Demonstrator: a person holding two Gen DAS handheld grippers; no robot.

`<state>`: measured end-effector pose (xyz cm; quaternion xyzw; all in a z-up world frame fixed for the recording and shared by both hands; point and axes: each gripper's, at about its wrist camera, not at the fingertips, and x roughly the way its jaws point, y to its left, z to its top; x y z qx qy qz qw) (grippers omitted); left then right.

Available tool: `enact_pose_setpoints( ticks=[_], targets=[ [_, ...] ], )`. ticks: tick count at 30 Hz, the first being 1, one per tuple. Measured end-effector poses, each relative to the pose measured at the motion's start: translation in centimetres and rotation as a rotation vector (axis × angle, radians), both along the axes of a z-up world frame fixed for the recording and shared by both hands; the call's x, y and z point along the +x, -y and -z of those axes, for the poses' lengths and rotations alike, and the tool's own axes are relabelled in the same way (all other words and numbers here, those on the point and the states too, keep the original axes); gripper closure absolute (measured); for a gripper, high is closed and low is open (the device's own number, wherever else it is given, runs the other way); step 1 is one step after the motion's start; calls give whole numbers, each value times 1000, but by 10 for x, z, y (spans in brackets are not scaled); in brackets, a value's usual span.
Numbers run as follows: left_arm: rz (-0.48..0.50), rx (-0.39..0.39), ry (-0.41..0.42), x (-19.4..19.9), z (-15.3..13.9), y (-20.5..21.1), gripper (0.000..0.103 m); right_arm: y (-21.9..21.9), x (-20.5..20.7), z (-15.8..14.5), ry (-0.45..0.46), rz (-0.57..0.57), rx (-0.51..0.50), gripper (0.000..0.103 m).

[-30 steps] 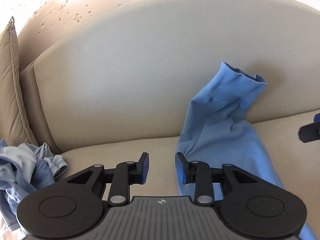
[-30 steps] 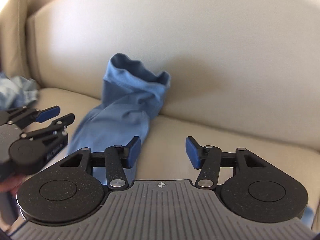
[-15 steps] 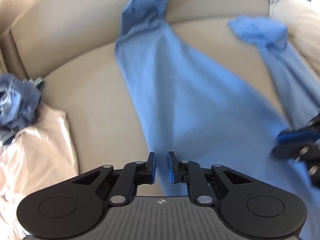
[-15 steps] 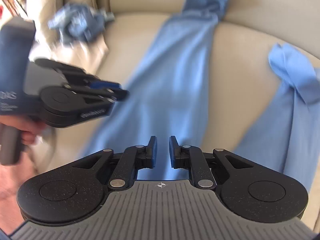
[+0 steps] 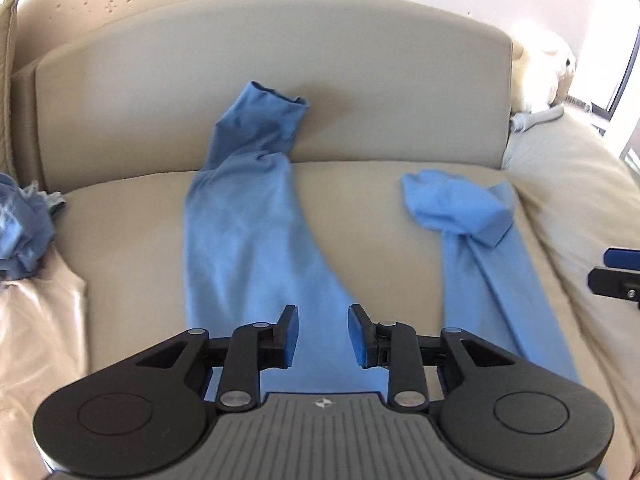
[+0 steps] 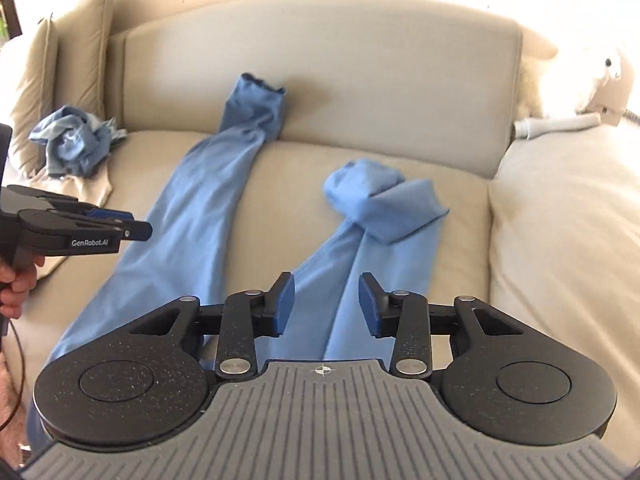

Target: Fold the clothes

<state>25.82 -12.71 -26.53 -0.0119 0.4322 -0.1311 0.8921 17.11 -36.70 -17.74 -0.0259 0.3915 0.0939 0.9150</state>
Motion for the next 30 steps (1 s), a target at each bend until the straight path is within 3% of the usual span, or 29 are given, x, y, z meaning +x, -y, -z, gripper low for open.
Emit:
enact_pose_setpoints(
  ticks=[6, 13, 17, 21, 22, 23, 24, 25, 30],
  targets=[
    [-14, -95, -15, 61, 16, 52, 81, 31, 87, -3, 5, 34, 64, 58],
    [30, -30, 28, 124, 47, 89, 81, 58, 185, 46, -110, 157, 254, 60],
    [89, 17, -52, 140, 79, 107, 82, 58, 211, 80, -185, 178, 273, 60],
    [108, 2, -37, 135, 86, 102, 81, 49, 223, 105, -232, 159, 261, 59],
    [109, 0, -32, 134, 85, 99, 81, 46, 224, 109, -235, 151, 255, 64],
    [107, -2, -24, 134, 82, 95, 81, 42, 223, 107, -221, 131, 228, 72],
    [98, -9, -7, 134, 78, 91, 81, 39, 223, 102, -196, 101, 185, 88],
    [87, -18, 13, 134, 72, 86, 82, 36, 223, 96, -166, 70, 148, 93],
    [44, -57, 104, 141, 45, 71, 82, 32, 236, 32, 123, -9, -123, 97]
  ],
)
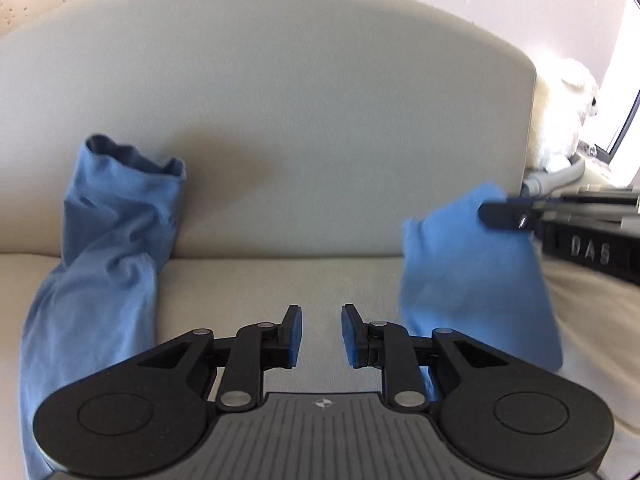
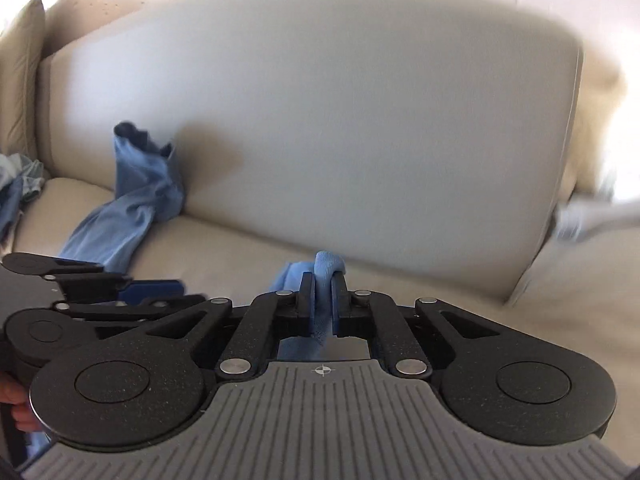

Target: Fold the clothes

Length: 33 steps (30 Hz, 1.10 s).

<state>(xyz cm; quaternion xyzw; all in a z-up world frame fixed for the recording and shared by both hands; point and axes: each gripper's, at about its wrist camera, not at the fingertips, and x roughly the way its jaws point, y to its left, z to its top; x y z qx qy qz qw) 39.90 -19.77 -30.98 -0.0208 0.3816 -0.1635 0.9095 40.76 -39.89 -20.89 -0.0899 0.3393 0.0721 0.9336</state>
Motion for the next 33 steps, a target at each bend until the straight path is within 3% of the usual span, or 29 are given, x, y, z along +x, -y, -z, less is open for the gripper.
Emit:
enact_pose_setpoints(
  ticks=[3, 5, 8, 9, 10, 12, 14, 16, 20, 25, 33],
  targets=[
    [2, -3, 21, 5, -9, 4, 81, 0, 22, -42, 215, -5, -246, 96],
    [12, 11, 16, 7, -8, 12, 81, 4, 43, -47, 234, -3, -355, 93],
    [23, 14, -11, 9, 2, 22, 81, 9, 66, -34, 224, 57, -498, 75],
    [29, 14, -18, 10, 5, 24, 81, 12, 67, -30, 241, 85, -516, 62],
    [40, 21, -25, 9, 9, 28, 81, 15, 65, -30, 257, 110, -494, 52],
    [62, 34, -34, 8, 15, 32, 81, 25, 56, -36, 270, 158, -391, 43],
    [84, 40, -46, 6, 20, 35, 81, 38, 44, -44, 229, 197, -259, 41],
    [114, 34, -64, 1, 21, 36, 81, 56, 28, -50, 152, 236, -95, 40],
    [150, 50, -78, -26, 18, 33, 81, 84, -25, -31, -143, 276, 262, 45],
    [183, 118, -115, -83, 5, 27, 80, 64, -105, -4, -314, 262, 286, 50],
    [204, 156, -188, -202, -19, -31, 73, 30, -254, -23, -373, 301, 297, 50]
  ],
)
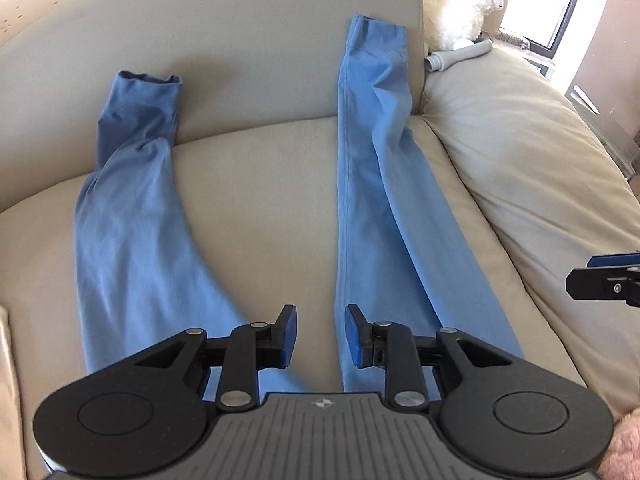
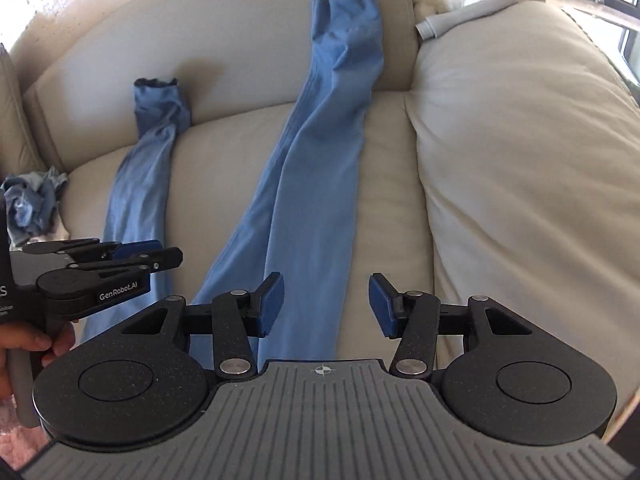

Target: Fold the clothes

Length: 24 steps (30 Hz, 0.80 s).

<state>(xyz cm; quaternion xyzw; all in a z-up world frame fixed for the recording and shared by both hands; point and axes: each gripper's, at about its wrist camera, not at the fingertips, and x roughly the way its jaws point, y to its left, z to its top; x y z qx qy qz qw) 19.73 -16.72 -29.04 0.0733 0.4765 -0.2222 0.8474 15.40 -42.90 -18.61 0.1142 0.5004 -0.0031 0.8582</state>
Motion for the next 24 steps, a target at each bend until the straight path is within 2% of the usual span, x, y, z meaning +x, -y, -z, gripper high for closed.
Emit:
enact_pose_setpoints(
  ticks=[5, 10, 13, 20, 24],
  targets=[
    [8, -32, -8, -79, 0, -26, 73, -29, -83, 3, 9, -23, -72, 50],
    [-27, -36, 13, -126, 6, -25, 74, -47, -141, 18, 7, -31, -68, 51],
    [-39, -32, 18, -140, 10, -19, 74, -53, -150, 27, 5, -26, -28, 51],
    [-40, 3, 6, -144, 14, -13, 74, -66, -145, 45, -27, -20, 10, 51],
    [-46, 19, -15, -144, 22, -13, 73, -75, -143, 52, -43, -50, -28, 51]
  ],
)
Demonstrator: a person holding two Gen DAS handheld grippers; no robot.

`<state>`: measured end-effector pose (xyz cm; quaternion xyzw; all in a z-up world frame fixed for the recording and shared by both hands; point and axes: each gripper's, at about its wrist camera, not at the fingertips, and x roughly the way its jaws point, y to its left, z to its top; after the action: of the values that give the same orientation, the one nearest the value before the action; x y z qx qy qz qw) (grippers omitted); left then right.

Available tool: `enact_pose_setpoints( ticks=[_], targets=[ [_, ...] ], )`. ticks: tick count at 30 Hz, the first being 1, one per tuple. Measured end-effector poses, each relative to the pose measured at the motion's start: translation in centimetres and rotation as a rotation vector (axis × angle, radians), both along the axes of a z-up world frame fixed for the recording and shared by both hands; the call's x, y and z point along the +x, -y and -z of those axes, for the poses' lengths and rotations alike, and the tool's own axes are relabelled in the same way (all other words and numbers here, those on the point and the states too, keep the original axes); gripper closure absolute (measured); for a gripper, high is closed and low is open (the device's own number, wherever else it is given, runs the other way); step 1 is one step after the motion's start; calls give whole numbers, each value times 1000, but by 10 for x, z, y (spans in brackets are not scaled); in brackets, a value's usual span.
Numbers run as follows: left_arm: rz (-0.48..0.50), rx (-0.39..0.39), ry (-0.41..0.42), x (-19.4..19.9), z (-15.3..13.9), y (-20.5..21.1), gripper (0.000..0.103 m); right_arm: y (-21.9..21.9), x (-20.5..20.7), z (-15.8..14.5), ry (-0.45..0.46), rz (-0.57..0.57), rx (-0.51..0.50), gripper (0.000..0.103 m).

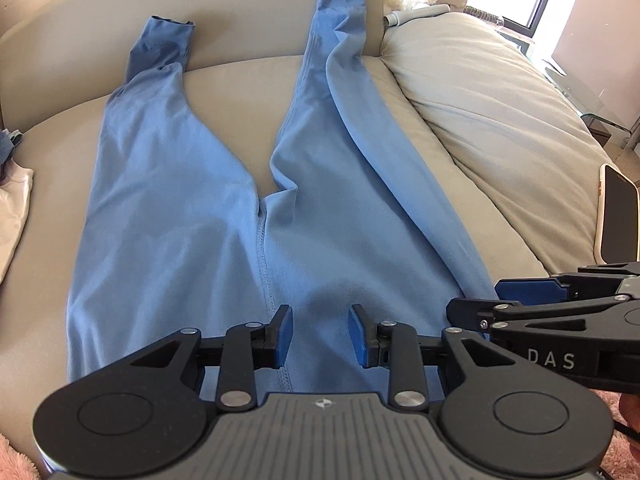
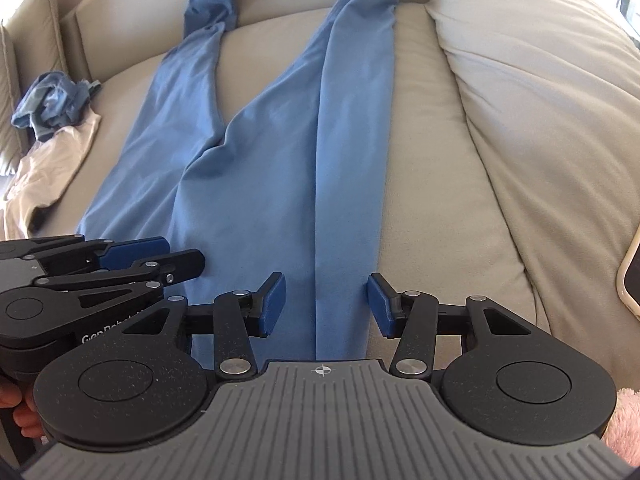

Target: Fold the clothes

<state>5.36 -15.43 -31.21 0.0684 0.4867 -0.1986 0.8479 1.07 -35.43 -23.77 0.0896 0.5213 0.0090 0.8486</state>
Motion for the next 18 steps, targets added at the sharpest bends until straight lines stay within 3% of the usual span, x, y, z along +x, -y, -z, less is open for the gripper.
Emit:
enact_pose_setpoints(
  ticks=[9, 12, 15, 18],
  targets=[
    [-7, 7, 5, 2, 1, 0, 74, 28, -6, 4, -31, 101, -72, 52],
    [-14, -32, 33, 2, -9, -2, 74, 43, -8, 0, -41, 162, -64, 52],
    [0, -69, 35, 5, -12, 0, 74, 40, -5, -10, -19, 137, -103, 52],
    [-5, -48, 16, 10, -4, 2, 74, 37, 2, -18, 26, 112, -73, 51]
  ],
)
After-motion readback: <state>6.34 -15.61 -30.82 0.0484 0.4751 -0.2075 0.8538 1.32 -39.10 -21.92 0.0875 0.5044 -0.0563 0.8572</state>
